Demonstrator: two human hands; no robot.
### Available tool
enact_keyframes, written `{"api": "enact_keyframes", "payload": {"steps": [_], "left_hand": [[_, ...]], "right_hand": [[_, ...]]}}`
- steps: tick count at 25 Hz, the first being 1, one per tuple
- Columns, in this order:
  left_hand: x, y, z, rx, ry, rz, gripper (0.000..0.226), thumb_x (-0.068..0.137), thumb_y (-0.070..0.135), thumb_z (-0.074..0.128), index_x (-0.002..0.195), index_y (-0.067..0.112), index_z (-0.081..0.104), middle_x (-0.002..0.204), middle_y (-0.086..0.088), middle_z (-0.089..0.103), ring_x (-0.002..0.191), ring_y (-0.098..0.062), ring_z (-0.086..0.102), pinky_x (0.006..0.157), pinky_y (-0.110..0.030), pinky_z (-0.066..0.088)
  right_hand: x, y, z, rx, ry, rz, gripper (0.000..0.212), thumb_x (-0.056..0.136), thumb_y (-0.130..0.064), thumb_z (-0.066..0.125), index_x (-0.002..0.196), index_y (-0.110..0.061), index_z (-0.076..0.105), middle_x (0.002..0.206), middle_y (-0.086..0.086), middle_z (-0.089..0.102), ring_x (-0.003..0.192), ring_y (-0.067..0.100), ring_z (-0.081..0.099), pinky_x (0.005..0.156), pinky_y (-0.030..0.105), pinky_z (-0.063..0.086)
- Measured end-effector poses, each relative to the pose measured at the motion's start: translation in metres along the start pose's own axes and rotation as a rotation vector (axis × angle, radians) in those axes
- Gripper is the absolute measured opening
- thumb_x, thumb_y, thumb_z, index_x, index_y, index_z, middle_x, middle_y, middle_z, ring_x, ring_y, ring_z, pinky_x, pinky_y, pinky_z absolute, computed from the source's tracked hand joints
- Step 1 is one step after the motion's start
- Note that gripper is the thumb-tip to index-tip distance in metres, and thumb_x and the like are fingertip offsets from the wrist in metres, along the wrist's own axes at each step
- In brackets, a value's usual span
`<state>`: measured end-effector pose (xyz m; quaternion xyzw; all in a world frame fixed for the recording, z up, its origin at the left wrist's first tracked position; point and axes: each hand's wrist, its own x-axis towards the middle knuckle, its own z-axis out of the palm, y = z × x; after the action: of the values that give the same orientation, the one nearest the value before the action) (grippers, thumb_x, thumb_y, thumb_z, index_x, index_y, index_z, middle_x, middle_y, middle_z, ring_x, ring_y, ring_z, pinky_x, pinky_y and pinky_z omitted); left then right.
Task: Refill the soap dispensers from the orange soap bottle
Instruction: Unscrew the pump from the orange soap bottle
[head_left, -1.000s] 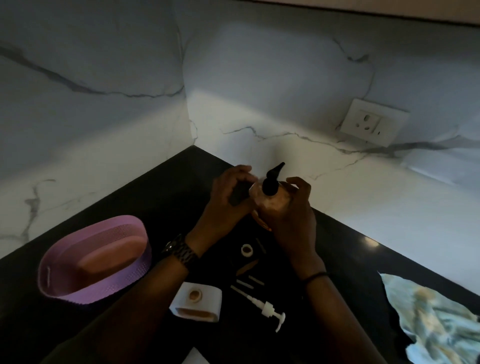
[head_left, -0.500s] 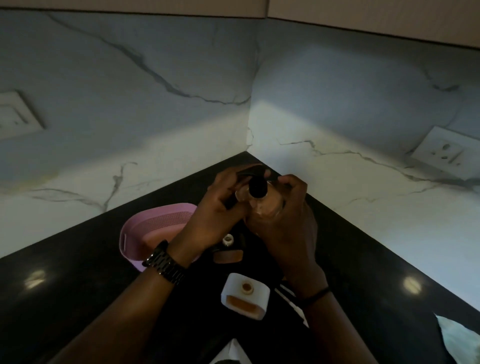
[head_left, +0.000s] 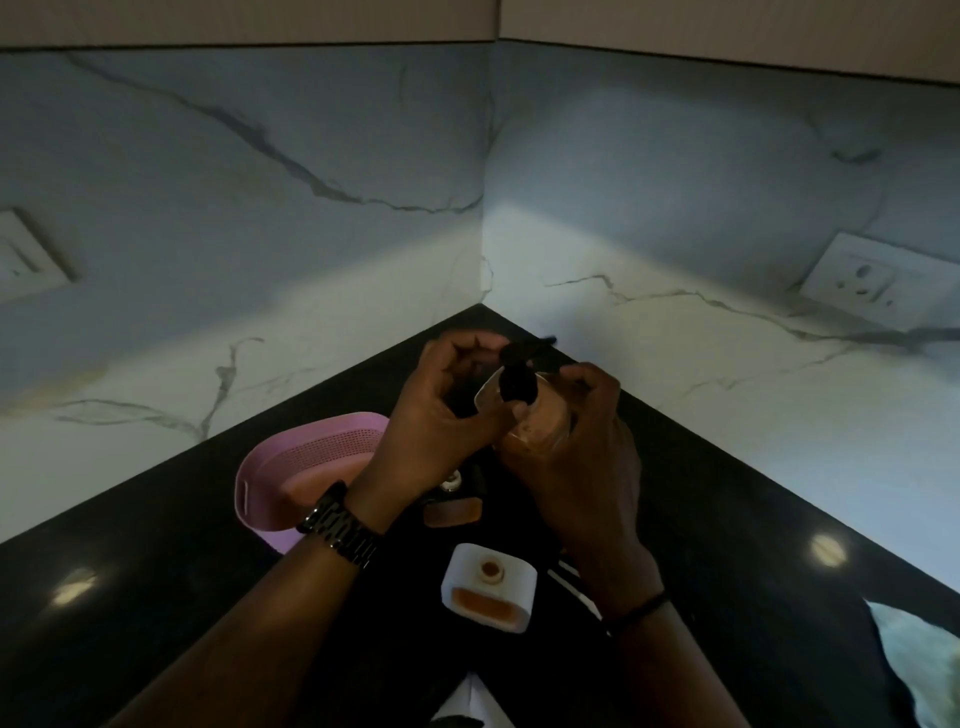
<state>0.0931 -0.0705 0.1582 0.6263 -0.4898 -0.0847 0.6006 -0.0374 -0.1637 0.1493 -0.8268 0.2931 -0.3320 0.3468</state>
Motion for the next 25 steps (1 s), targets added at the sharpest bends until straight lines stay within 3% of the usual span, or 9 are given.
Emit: {"api": "enact_keyframes", "payload": {"steps": [2, 5, 8, 10, 12, 14, 17, 21, 25], "left_hand": [[0.002, 0.008, 0.015, -0.048, -0.009, 0.052, 0.055, 0.078, 0.017, 0.078, 0.123, 0.027, 0.049, 0.115, 0.015, 0.057, 0.112, -0.008, 0.057, 0.094, -0.016, 0.044], [0.006, 0.018, 0.043, -0.109, -0.14, 0.094, 0.058, 0.084, 0.008, 0.074, 0.133, 0.02, 0.045, 0.133, 0.008, 0.056, 0.129, -0.012, 0.053, 0.106, -0.026, 0.044], [0.006, 0.029, 0.072, -0.114, -0.143, 0.136, 0.054, 0.081, 0.015, 0.074, 0.128, 0.021, 0.046, 0.122, 0.016, 0.057, 0.116, -0.001, 0.058, 0.097, -0.02, 0.046], [0.006, 0.031, 0.088, -0.174, -0.119, 0.12, 0.049, 0.079, 0.023, 0.073, 0.121, 0.022, 0.048, 0.11, 0.02, 0.056, 0.104, -0.007, 0.057, 0.091, -0.03, 0.047], [0.005, 0.034, 0.107, -0.237, -0.186, 0.064, 0.052, 0.082, 0.016, 0.073, 0.128, 0.017, 0.049, 0.122, 0.014, 0.06, 0.116, -0.011, 0.058, 0.098, -0.038, 0.047], [0.004, 0.039, 0.129, -0.221, -0.295, 0.013, 0.055, 0.086, 0.004, 0.073, 0.135, 0.012, 0.05, 0.132, 0.005, 0.061, 0.126, -0.009, 0.057, 0.104, -0.028, 0.047], [0.005, 0.047, 0.158, -0.198, -0.255, -0.038, 0.055, 0.082, 0.007, 0.078, 0.128, 0.026, 0.055, 0.124, 0.006, 0.065, 0.116, 0.001, 0.061, 0.094, -0.011, 0.045], [0.009, 0.051, 0.183, -0.255, -0.201, -0.098, 0.057, 0.078, 0.011, 0.081, 0.13, 0.018, 0.057, 0.119, -0.005, 0.068, 0.112, -0.019, 0.064, 0.091, -0.014, 0.048], [0.024, 0.053, 0.187, -0.182, -0.184, -0.15, 0.067, 0.071, 0.029, 0.084, 0.132, 0.023, 0.055, 0.114, 0.004, 0.069, 0.108, -0.011, 0.064, 0.087, -0.013, 0.049]], "right_hand": [[-0.006, 0.008, -0.017, 0.02, 0.075, -0.004, 0.071, 0.068, -0.058, 0.078, 0.114, -0.049, 0.025, 0.116, -0.006, 0.06, 0.098, 0.009, 0.06, 0.091, 0.045, 0.051], [-0.016, 0.019, -0.045, 0.034, 0.166, 0.033, 0.078, 0.064, -0.06, 0.08, 0.11, -0.056, 0.017, 0.113, -0.017, 0.051, 0.094, -0.004, 0.05, 0.095, 0.042, 0.049], [-0.028, 0.03, -0.068, -0.024, 0.221, 0.042, 0.078, 0.065, -0.059, 0.08, 0.112, -0.055, 0.018, 0.113, -0.016, 0.051, 0.096, 0.001, 0.049, 0.096, 0.048, 0.048], [-0.037, 0.04, -0.08, -0.056, 0.27, 0.045, 0.075, 0.067, -0.059, 0.081, 0.116, -0.048, 0.025, 0.114, -0.011, 0.057, 0.095, 0.004, 0.05, 0.093, 0.049, 0.049], [-0.044, 0.052, -0.092, -0.085, 0.316, 0.077, 0.077, 0.066, -0.06, 0.081, 0.119, -0.042, 0.029, 0.117, -0.006, 0.062, 0.097, 0.009, 0.053, 0.09, 0.049, 0.05], [-0.05, 0.062, -0.105, -0.108, 0.316, 0.126, 0.074, 0.066, -0.06, 0.081, 0.115, -0.048, 0.027, 0.118, -0.004, 0.063, 0.097, 0.012, 0.053, 0.087, 0.047, 0.051], [-0.057, 0.085, -0.123, -0.135, 0.301, 0.199, 0.075, 0.064, -0.062, 0.081, 0.11, -0.056, 0.022, 0.117, -0.007, 0.061, 0.098, 0.017, 0.055, 0.083, 0.043, 0.053], [-0.065, 0.121, -0.151, -0.167, 0.276, 0.287, 0.079, 0.059, -0.064, 0.083, 0.109, -0.057, 0.022, 0.119, -0.005, 0.062, 0.104, 0.021, 0.059, 0.089, 0.041, 0.052], [-0.066, 0.151, -0.173, -0.185, 0.257, 0.356, 0.074, 0.06, -0.067, 0.08, 0.11, -0.052, 0.027, 0.115, -0.006, 0.064, 0.101, 0.019, 0.061, 0.09, 0.045, 0.052]]}}
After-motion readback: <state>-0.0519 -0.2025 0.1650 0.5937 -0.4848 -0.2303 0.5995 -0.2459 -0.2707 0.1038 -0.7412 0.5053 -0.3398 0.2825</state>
